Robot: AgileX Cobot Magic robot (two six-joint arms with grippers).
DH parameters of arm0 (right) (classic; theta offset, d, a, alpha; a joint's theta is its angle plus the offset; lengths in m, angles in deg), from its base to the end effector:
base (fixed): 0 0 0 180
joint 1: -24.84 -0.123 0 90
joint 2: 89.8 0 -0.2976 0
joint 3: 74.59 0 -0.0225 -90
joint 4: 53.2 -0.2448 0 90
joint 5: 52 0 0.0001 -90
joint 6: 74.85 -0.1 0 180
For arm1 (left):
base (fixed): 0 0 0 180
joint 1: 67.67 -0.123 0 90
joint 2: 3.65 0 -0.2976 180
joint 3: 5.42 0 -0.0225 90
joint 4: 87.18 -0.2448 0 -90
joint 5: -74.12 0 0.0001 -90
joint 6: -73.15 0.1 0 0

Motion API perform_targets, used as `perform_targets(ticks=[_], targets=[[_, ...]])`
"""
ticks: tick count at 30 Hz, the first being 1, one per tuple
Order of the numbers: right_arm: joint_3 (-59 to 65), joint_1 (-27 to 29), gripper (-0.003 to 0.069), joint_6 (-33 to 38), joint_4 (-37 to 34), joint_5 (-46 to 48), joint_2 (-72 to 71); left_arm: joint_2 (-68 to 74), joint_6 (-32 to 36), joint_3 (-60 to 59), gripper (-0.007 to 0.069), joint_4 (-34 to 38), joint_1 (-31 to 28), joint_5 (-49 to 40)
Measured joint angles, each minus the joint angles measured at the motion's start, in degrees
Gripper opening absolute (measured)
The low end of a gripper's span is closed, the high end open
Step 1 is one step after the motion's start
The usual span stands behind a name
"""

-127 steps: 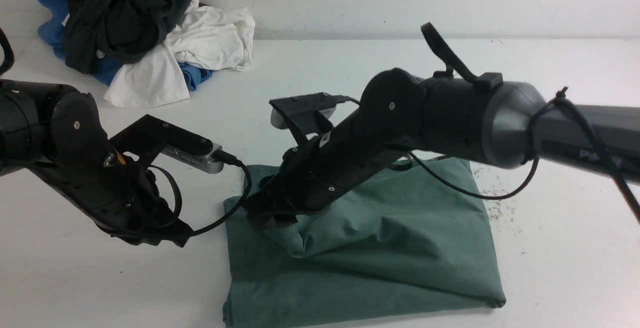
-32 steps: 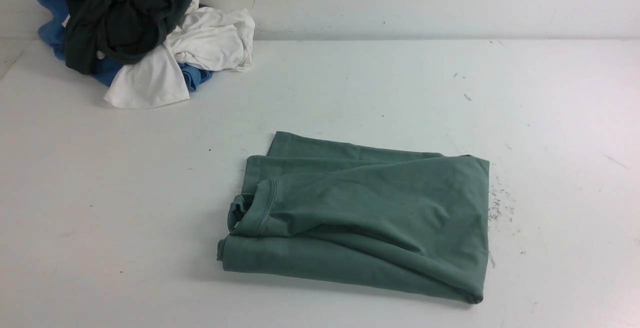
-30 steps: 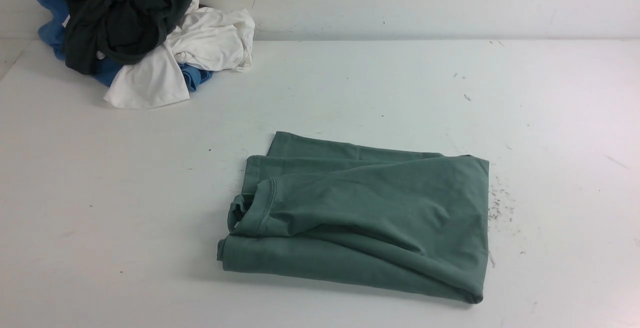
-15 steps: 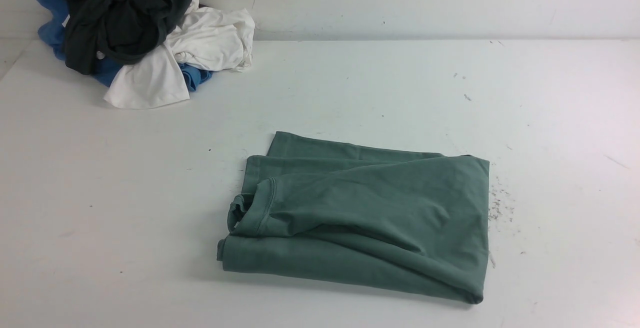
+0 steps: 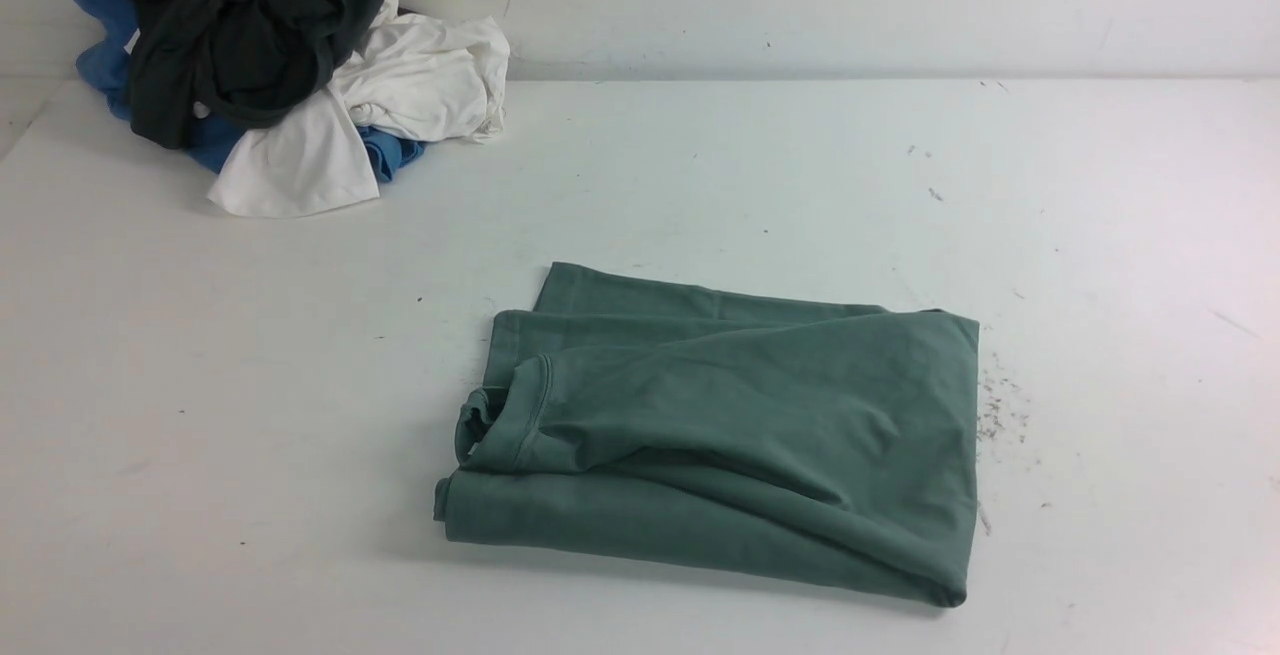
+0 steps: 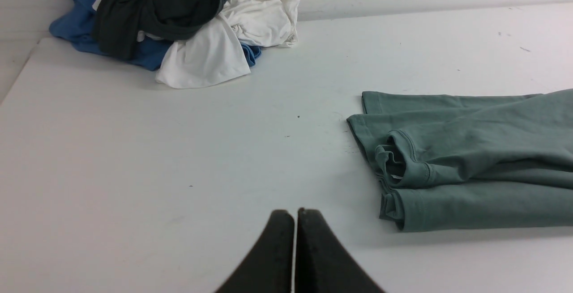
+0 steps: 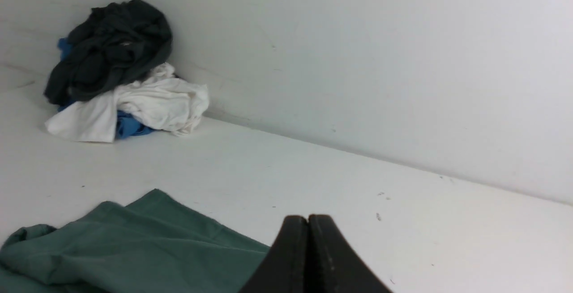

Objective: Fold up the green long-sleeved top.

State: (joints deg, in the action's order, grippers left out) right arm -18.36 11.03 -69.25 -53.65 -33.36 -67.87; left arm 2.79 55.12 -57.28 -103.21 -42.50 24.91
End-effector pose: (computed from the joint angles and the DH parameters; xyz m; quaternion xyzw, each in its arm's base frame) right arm 0.0565 0.0141 0.2945 -0.1241 0.7374 0.0509 0.6620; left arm 0.0039 0.0213 0.2765 0.0608 0.7964 -0.0863 0.5955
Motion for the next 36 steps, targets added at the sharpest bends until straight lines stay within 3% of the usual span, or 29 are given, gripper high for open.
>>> perform_targets(ticks=[6,10,18,36], targets=[[15.48,13.04,-0.0014,-4.53,0.04,-5.74,-10.77,-0.07,0.00,0.00,-0.0007,-0.01,0.00,-0.01],[22.20,16.80,-0.0014,-7.90,1.05,-4.73,-14.77,-0.07,-0.10,0.00,-0.0007,-0.01,0.00,-0.06],[22.84,16.94,-0.0014,-9.13,1.46,1.41,-15.03,-0.07,-0.10,0.00,-0.0007,-0.06,0.00,-0.11],[22.79,16.94,-0.0014,-9.25,1.46,1.67,-15.03,-0.07,-0.10,0.00,-0.0007,-0.06,0.00,-0.11]])
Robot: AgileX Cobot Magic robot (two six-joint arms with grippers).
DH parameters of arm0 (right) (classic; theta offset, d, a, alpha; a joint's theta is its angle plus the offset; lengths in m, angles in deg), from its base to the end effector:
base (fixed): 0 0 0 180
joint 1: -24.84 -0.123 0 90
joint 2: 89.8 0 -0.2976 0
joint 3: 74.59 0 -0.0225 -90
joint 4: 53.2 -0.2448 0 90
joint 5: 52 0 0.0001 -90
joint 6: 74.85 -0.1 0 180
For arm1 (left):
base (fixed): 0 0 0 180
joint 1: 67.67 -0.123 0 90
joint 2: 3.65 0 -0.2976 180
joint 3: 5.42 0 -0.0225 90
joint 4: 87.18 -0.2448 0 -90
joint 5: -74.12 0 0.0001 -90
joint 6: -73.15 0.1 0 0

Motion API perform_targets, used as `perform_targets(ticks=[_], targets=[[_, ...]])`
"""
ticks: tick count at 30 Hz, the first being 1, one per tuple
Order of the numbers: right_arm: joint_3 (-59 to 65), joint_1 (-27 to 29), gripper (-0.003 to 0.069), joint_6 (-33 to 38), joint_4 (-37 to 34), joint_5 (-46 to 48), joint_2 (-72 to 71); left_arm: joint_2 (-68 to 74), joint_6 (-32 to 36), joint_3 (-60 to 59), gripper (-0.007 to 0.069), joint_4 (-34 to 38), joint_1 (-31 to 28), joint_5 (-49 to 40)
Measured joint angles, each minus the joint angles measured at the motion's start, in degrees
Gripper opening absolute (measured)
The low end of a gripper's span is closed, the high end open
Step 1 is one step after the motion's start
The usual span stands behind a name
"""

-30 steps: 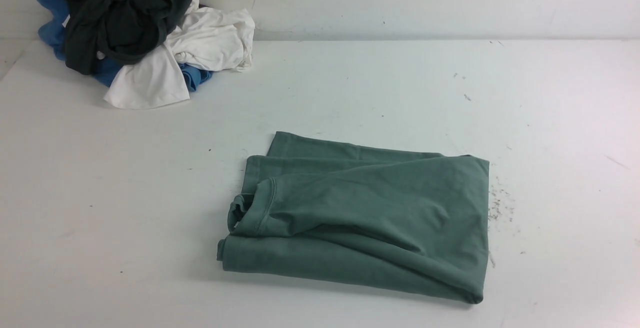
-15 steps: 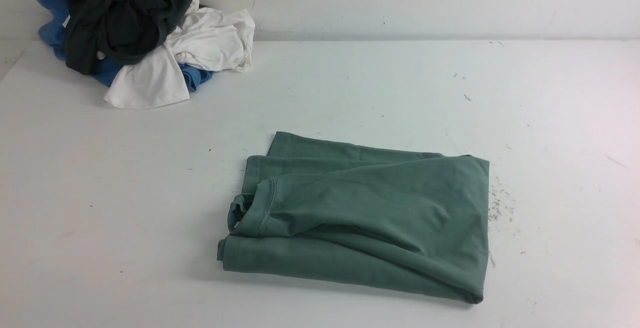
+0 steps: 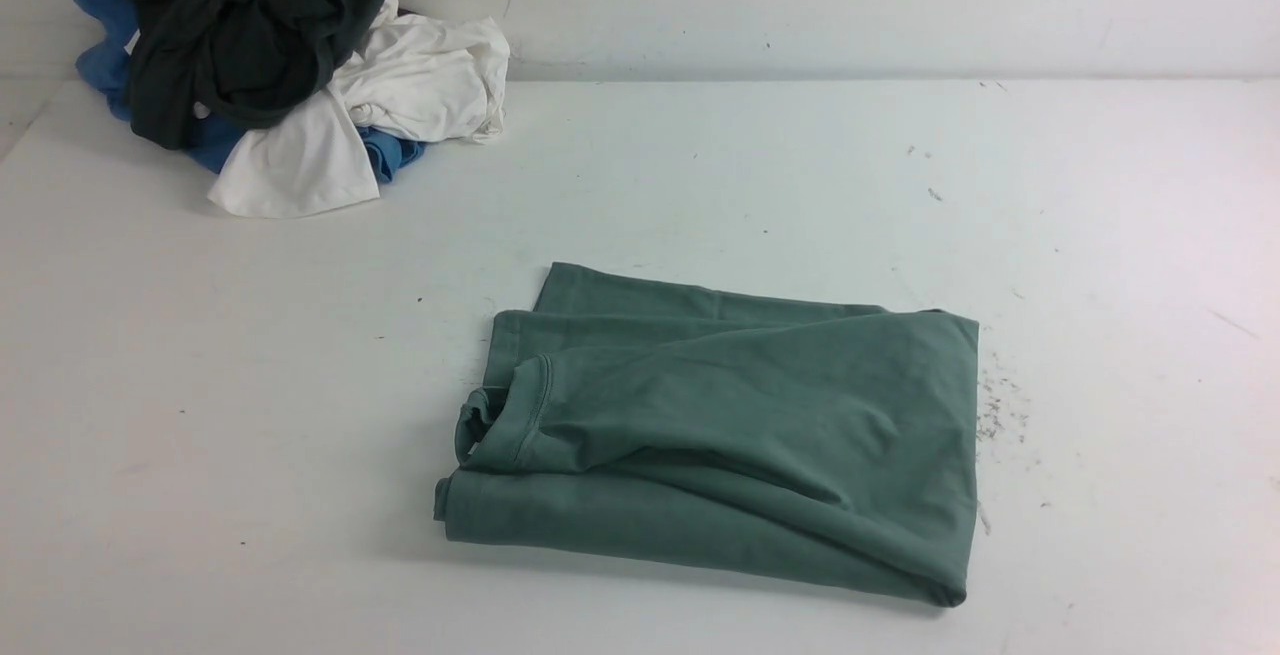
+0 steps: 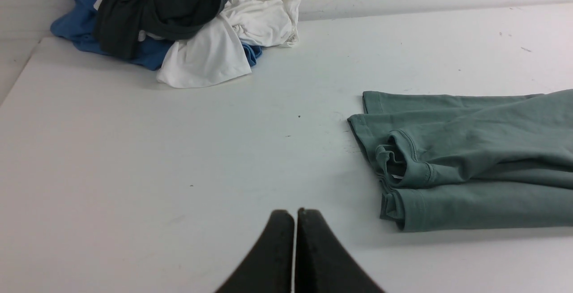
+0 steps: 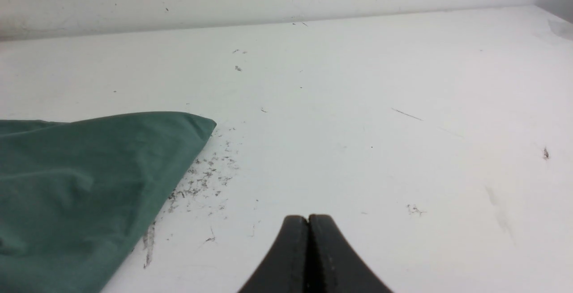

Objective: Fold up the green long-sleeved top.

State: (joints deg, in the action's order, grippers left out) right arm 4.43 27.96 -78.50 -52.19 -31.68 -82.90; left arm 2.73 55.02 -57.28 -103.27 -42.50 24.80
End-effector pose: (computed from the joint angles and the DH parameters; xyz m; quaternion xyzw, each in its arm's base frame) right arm 0.0430 -0.0030 0.1706 0.0425 0.7987 -0.0046 0.6001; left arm 0.0038 0.0215 0.2763 0.0599 0.7966 -0.0862 0.5953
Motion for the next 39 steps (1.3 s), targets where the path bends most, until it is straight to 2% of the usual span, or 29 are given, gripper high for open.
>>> perform_targets(ticks=[11,15,17,18,20,21,24,29,36,39], targets=[[0.00,0.00,-0.0014,-0.06,0.00,0.06,0.00,0.00,-0.02,-1.19,-0.0007,0.00,0.00,1.02],[0.00,0.00,-0.0014,-0.06,0.00,0.11,0.00,0.00,0.27,-5.73,-0.0007,2.63,-1.47,10.55],[-0.02,0.00,-0.0014,-0.06,0.00,0.11,0.00,0.00,1.99,-9.23,-0.0007,5.34,-4.30,18.32],[-0.02,0.00,-0.0014,-0.06,0.00,0.11,0.00,0.00,4.56,-11.59,-0.0007,7.66,-7.52,24.61],[-0.02,0.00,-0.0014,-0.06,0.00,0.11,0.00,0.00,6.99,-13.67,-0.0007,10.06,-10.22,28.93],[-0.02,0.00,-0.0014,-0.06,0.00,0.11,0.00,0.00,11.32,-17.45,-0.0007,15.04,-15.04,34.72],[-0.02,0.00,-0.0014,-0.06,0.00,0.11,0.00,0.00,18.90,-23.35,-0.0007,21.18,-24.55,40.47],[-0.02,0.00,-0.0014,-0.06,0.00,0.17,0.00,0.00,21.62,-27.25,-0.0007,20.60,-29.41,39.78],[-0.06,0.00,-0.0014,-0.06,0.00,0.17,0.00,0.00,21.73,-27.25,-0.0007,19.57,-29.50,29.73],[-0.06,0.00,-0.0014,-0.06,0.00,0.17,0.00,0.05,21.79,-27.25,-0.0007,19.57,-29.50,29.07]])
